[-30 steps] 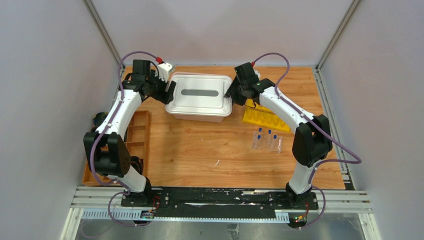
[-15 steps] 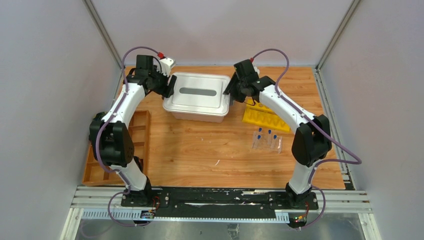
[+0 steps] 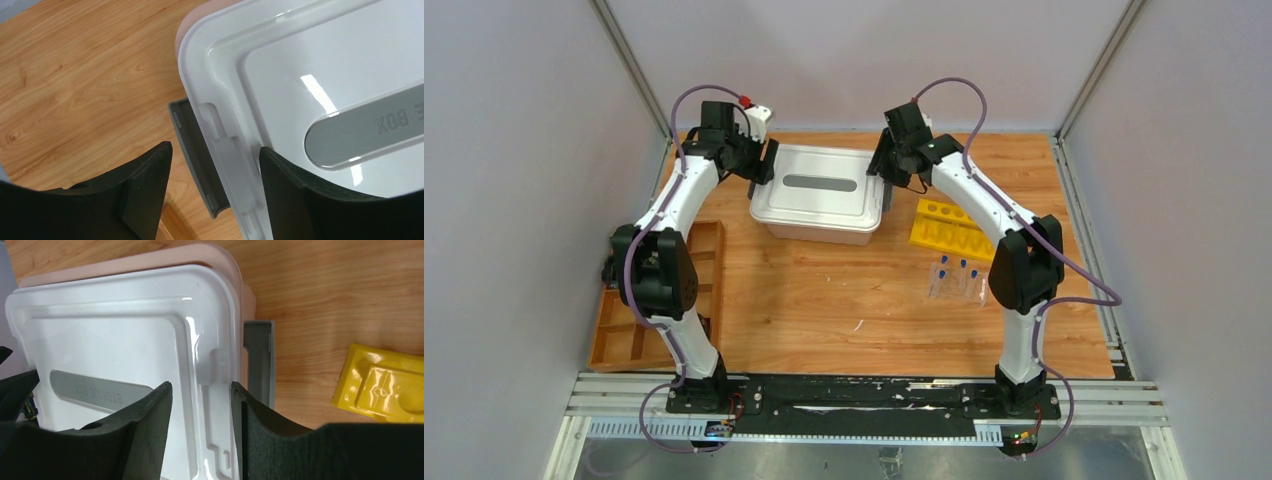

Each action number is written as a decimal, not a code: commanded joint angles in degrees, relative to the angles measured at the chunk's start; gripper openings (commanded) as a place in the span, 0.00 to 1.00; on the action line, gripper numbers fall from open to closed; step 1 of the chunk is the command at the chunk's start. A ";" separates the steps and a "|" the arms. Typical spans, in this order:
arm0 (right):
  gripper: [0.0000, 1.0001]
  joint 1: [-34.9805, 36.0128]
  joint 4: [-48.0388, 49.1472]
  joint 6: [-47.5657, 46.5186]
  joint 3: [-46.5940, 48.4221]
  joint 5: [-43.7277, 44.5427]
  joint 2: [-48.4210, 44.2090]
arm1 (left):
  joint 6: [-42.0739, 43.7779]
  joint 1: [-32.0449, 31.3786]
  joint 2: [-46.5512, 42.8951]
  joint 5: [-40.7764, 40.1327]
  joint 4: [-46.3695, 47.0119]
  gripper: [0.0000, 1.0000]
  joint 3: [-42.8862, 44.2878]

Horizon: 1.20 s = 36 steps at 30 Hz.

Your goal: Organize the chemistry lab equipment

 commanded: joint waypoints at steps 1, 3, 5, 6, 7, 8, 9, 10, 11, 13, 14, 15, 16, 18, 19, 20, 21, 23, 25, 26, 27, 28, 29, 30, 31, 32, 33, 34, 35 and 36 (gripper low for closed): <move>0.51 -1.37 -3.99 -4.54 4.19 1.82 3.11 | -2.57 -0.31 1.17 0.97 1.26 0.70 3.37; 0.50 -1.75 -4.11 -5.49 4.98 2.43 3.97 | -3.32 -0.25 1.27 1.23 1.31 0.70 4.37; 0.50 -2.44 -4.35 -5.89 5.98 2.63 4.97 | -3.75 -0.23 1.24 1.36 1.17 0.72 5.41; 0.50 -2.78 -4.56 -6.00 6.50 2.69 5.59 | -3.91 -0.23 1.11 1.35 1.02 0.72 5.90; 0.49 -3.14 -4.78 -6.04 7.10 2.78 6.18 | -3.94 -0.25 0.94 1.45 0.66 0.73 6.58; 0.49 -3.45 -4.96 -6.16 7.68 2.91 6.80 | -3.76 -0.23 0.63 1.39 0.33 0.75 7.16; 0.49 -3.57 -5.20 -6.29 8.25 3.13 7.34 | -3.57 -0.21 0.16 1.20 0.05 0.76 7.62; 0.49 -3.71 -5.34 -6.37 8.85 3.48 8.04 | -3.13 -0.16 -0.33 1.21 -0.37 0.79 8.12; 0.49 -3.76 -5.60 -6.34 9.42 3.77 8.73 | -2.42 -0.10 -0.81 1.41 -1.16 0.81 8.62; 0.49 -3.89 -6.07 -5.77 10.67 4.34 10.04 | 0.62 -0.15 -1.47 3.15 -4.81 0.91 10.38; 0.49 -3.78 -6.40 -5.40 11.24 4.74 10.59 | 2.48 -0.09 -1.49 4.10 -9.03 0.97 11.65; 0.48 -3.81 -6.69 -5.05 11.73 5.01 11.14 | 5.37 -0.11 -1.53 5.04 -12.38 0.99 12.98; 0.48 -3.77 -6.92 -4.61 12.03 5.25 11.65 | 7.58 -0.01 -1.86 6.22 -14.94 1.00 13.53; 0.48 -3.84 -7.72 -3.55 12.73 5.83 12.63 | 11.31 0.24 -3.88 8.37 -17.45 1.00 11.36; 0.47 -3.92 -7.96 -2.38 12.81 5.82 12.89 | 13.43 0.25 -5.46 9.20 -17.90 1.00 9.09; 0.46 -4.02 -8.00 -1.26 12.59 5.44 12.82 | 15.64 0.29 -7.58 9.71 -18.49 1.00 5.78; 0.45 -4.12 -7.78 -0.37 12.18 4.71 12.50 | 18.21 0.32 -9.02 10.28 -19.30 1.00 3.51; 0.41 -4.28 -6.76 0.77 11.34 3.40 11.75 | 23.26 0.76 -11.87 11.59 -21.11 1.00 -0.71; 0.36 -4.84 -6.52 1.73 11.41 2.44 11.29 | 28.48 1.29 -14.50 12.96 -23.17 1.00 -4.08; 0.34 -5.36 -6.51 2.36 11.42 1.30 11.03 | 31.38 1.53 -15.52 13.91 -24.32 1.00 -5.63; 0.32 -5.74 -6.45 2.98 11.31 0.63 10.77 | 33.50 1.59 -16.90 14.05 -24.78 1.00 -7.30; 0.31 -6.11 -6.18 3.51 11.00 0.07 10.49 | 35.65 1.57 -18.18 14.13 -24.73 1.00 -9.08; 0.32 -6.57 -5.82 3.86 10.70 -0.48 10.24 | 37.39 1.61 -19.20 14.23 -24.71 1.00 -10.41; 0.32 -6.84 -5.59 4.22 10.44 -0.84 10.19 | 38.64 1.60 -19.79 14.31 -24.57 1.00 -11.50; 0.34 -7.15 -5.43 4.45 10.31 -1.12 10.24 | 39.10 1.57 -19.98 14.37 -24.22 1.00 -12.21; 0.36 -7.38 -5.24 4.56 10.39 -1.12 10.47 | 39.43 1.57 -19.86 14.53 -24.18 1.00 -12.67; 0.38 -7.56 -5.27 4.49 10.76 -3.14 10.91 | 39.84 1.54 -19.72 14.60 -23.84 1.00 -13.08; 0.40 -7.67 -5.53 4.28 11.21 -3.89 11.39 | 39.36 1.40 -19.73 14.18 -22.56 1.00 -13.62; 0.42 -7.72 -5.85 3.75 11.58 -4.19 11.73 | 38.27 1.13 -19.92 12.97 -20.11 1.00 -14.46; 0.44 -7.71 -6.11 3.26 11.68 -4.23 11.84 | 36.40 0.80 -20.39 11.16 -16.74 1.00 -15.46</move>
